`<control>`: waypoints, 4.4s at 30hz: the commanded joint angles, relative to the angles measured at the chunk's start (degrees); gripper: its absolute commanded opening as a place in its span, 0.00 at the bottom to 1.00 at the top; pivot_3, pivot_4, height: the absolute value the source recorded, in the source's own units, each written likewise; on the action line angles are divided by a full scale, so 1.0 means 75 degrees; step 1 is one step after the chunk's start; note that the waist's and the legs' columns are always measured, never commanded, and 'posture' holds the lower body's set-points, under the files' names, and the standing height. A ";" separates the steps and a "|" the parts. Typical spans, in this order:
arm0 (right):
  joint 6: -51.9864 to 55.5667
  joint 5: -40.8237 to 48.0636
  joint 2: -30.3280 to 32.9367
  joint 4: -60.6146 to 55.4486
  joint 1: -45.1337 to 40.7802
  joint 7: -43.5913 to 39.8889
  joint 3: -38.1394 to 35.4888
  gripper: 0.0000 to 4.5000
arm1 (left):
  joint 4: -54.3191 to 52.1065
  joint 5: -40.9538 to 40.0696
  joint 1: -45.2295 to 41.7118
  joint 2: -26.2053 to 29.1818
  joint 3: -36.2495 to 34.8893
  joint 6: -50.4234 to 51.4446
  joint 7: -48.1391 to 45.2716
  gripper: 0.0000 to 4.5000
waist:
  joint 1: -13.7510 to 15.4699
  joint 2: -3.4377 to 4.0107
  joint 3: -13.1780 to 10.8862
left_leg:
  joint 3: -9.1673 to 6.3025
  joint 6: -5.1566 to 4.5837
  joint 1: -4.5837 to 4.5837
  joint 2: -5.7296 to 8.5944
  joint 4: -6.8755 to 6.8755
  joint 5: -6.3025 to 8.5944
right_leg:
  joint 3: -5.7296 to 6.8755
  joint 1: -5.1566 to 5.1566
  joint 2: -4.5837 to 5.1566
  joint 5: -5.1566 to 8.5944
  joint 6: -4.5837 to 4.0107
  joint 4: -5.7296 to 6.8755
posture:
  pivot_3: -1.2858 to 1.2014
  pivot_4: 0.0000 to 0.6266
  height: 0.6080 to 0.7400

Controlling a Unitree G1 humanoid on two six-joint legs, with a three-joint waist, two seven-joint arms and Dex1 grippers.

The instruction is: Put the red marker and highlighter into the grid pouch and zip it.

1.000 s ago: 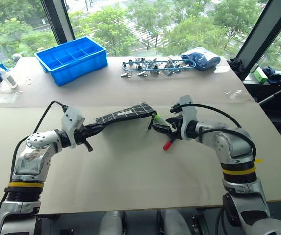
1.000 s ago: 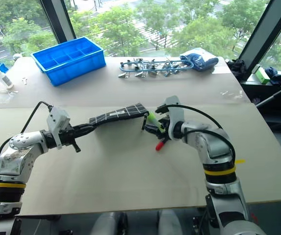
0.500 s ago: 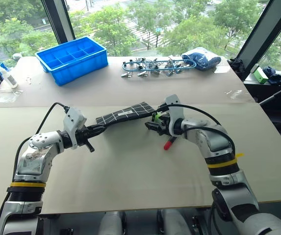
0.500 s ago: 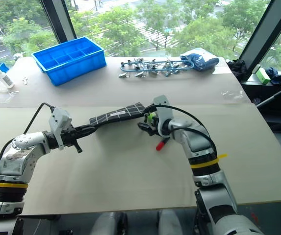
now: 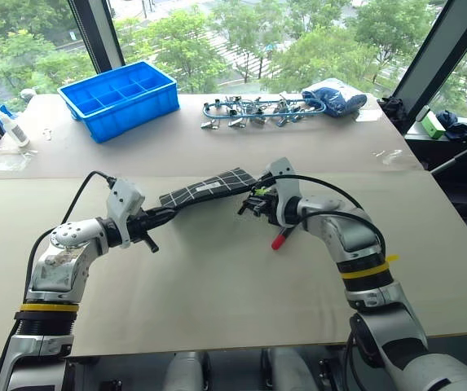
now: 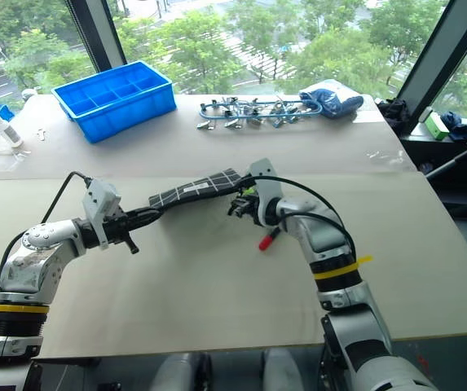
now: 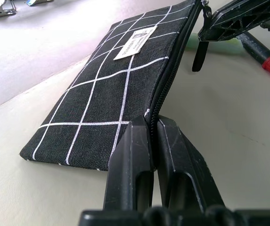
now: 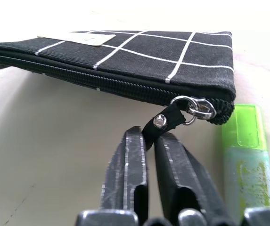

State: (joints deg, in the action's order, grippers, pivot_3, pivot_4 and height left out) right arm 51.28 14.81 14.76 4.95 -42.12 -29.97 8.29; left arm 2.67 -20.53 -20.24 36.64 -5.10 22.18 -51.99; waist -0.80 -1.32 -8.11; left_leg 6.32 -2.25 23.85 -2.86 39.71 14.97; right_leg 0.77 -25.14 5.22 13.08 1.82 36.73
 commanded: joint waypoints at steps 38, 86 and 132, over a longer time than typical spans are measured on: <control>-0.0212 -0.0013 -0.1306 0.1071 -0.1439 -0.1338 0.0871 0.34 | 0.0010 -0.0039 -0.0302 -0.0190 -0.0078 -0.0217 -0.0049 0.00 | -0.0004 0.0000 0.0000 | 0.0002 0.0024 0.0002 0.0001 0.0000 -0.0014 | 0.0007 0.0002 0.0001 -0.0001 0.0000 0.0018 | 0.52 0.24 1.00; 0.5496 -0.0113 -0.1017 -0.3646 0.1093 0.4317 -0.2112 0.49 | -0.0485 -0.0151 0.0280 -0.0399 -0.0272 -0.0117 0.0436 0.00 | -0.0001 -0.0004 0.0001 | -0.0009 -0.0014 0.0001 0.0004 -0.0001 0.0008 | 0.0001 -0.0003 0.0002 0.0003 -0.0003 -0.0005 | 0.52 0.24 1.00; 0.4646 -0.0815 -0.0632 -0.3154 0.0967 0.3694 -0.2800 0.57 | -0.0415 -0.0114 0.0246 -0.0344 -0.0336 -0.0186 0.0469 0.00 | -0.0030 -0.0035 0.0030 | -0.0021 -0.0019 -0.0078 0.0003 -0.0085 0.0012 | 0.0007 0.0072 0.0001 0.0003 -0.0005 -0.0089 | 0.52 0.24 1.00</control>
State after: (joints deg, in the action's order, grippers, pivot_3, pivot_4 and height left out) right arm 84.41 7.58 10.39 -15.59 -33.49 -1.36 -12.09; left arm 0.49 -20.60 -17.35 33.98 -7.05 21.60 -48.28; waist -1.02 -1.58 -7.88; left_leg 6.19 -2.40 23.27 -2.83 39.06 15.06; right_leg 0.82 -24.61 5.23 13.10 1.78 36.04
